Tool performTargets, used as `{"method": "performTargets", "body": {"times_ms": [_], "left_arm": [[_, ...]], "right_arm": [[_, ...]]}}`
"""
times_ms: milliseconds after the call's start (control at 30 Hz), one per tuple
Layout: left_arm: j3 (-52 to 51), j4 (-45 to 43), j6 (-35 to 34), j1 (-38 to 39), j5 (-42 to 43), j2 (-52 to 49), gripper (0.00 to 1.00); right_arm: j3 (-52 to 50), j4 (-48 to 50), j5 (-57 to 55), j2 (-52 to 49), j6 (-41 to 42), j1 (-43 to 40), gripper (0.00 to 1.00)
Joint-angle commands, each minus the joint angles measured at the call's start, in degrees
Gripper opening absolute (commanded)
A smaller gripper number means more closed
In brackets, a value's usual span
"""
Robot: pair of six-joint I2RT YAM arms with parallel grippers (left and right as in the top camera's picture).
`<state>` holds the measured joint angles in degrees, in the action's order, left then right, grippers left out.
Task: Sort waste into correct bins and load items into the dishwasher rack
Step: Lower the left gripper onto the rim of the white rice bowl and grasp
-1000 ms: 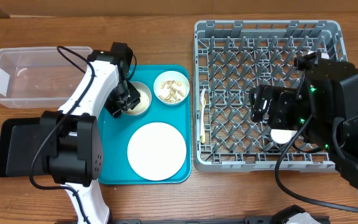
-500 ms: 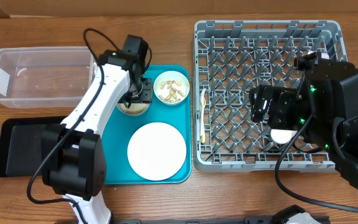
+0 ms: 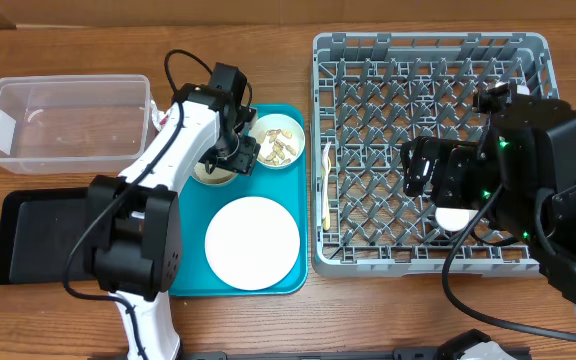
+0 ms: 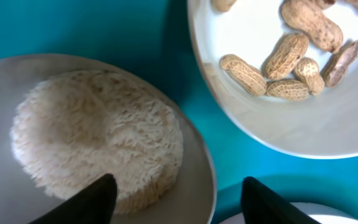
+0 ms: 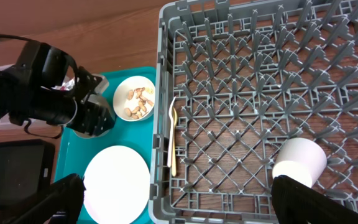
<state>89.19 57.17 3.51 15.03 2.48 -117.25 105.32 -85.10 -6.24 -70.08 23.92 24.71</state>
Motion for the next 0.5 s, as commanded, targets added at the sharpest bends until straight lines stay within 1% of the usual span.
{"method": "performTargets", "body": {"times_ms": [0, 200, 267, 367, 467], "left_arm": [[-0.15, -0.09, 2.93, 0.48, 1.84, -2.08, 0.53], [-0.15, 1.31, 2.8, 0.48, 1.84, -3.82, 0.19], [-0.15, 1.62, 1.9, 0.48, 1.57, -3.82, 0.11], [-0.13, 2.14, -0.09, 0.48, 0.68, -3.72, 0.05], [-0.09, 2.75, -2.14, 0.48, -0.57, -3.69, 0.04]], "right_arm": [[0.13, 0.11, -0.33, 0.02, -0.28, -0.37, 1.0], [0.13, 0.09, -0.33, 0.02, -0.28, -0.37, 1.0], [0.13, 0.09, -0.33, 0.02, -0.28, -0.37, 1.0], [0.13, 0.07, -0.33, 0.02, -0.28, -0.37, 1.0], [0.13, -0.28, -0.33, 0.02, -0.28, -0.37, 1.0]]}}
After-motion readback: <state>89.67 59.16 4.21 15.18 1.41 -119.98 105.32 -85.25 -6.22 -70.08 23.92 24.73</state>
